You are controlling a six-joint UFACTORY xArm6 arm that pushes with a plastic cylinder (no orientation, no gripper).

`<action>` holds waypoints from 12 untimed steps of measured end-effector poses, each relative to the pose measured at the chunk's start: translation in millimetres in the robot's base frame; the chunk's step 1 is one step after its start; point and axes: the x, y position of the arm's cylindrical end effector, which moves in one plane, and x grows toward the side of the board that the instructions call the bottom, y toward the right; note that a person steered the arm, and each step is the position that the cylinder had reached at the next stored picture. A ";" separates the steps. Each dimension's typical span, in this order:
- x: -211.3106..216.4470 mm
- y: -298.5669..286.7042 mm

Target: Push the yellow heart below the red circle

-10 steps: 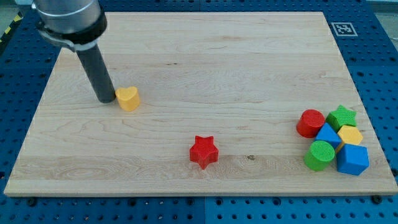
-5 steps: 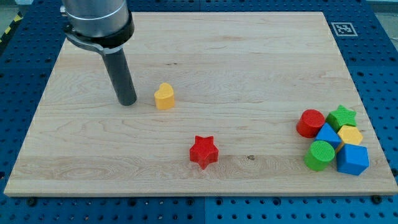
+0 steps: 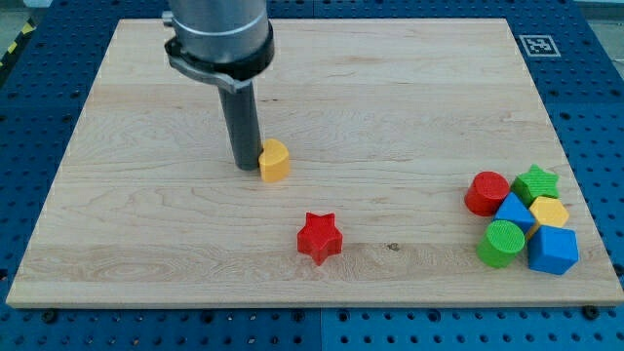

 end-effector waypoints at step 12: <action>50.6 211.9</action>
